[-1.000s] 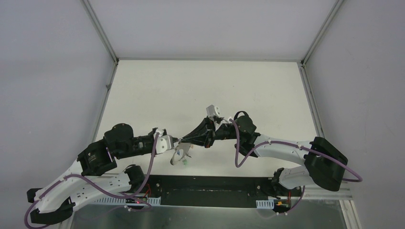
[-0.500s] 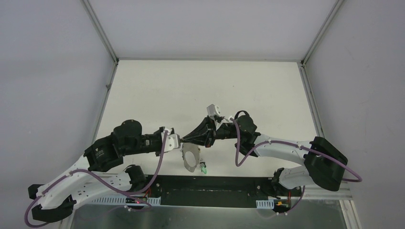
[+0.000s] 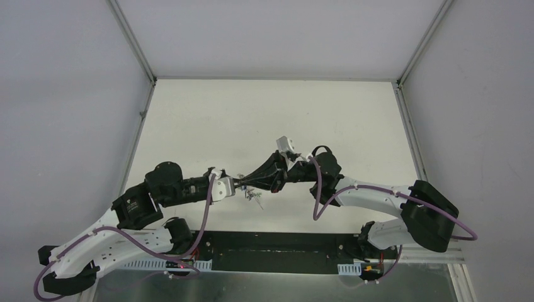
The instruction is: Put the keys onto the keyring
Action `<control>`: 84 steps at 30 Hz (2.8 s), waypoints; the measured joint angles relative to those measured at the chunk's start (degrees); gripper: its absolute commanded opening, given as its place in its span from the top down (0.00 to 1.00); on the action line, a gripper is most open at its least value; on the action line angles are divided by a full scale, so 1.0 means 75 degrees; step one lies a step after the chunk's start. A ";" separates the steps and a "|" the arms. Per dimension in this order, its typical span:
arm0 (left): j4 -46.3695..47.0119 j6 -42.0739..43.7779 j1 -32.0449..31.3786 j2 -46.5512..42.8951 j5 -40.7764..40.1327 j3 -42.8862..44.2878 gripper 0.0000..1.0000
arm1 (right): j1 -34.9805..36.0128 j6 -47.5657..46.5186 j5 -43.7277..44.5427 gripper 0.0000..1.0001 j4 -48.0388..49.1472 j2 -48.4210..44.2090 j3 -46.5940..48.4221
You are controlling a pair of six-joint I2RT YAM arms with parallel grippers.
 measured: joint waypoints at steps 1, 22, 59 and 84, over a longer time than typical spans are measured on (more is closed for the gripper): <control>0.0061 0.0000 0.0000 -0.0041 -0.0017 -0.0020 0.74 | 0.0000 0.0000 0.0003 1.00 0.0050 0.0000 0.0000; 0.0717 -0.0466 -0.0003 -0.0746 0.0122 -0.0315 0.72 | 0.0108 0.0000 0.0131 1.00 0.0213 -0.0003 0.0000; 0.0023 -0.1221 -0.0003 -0.0221 -0.0306 0.0455 1.00 | 0.0105 -0.0061 0.0379 0.65 0.0128 -0.0114 -0.0058; -0.5863 -0.2148 -0.0003 0.4430 -0.1486 0.6079 1.00 | 0.0108 -0.0525 0.1037 0.52 -0.0968 -0.0522 -0.0079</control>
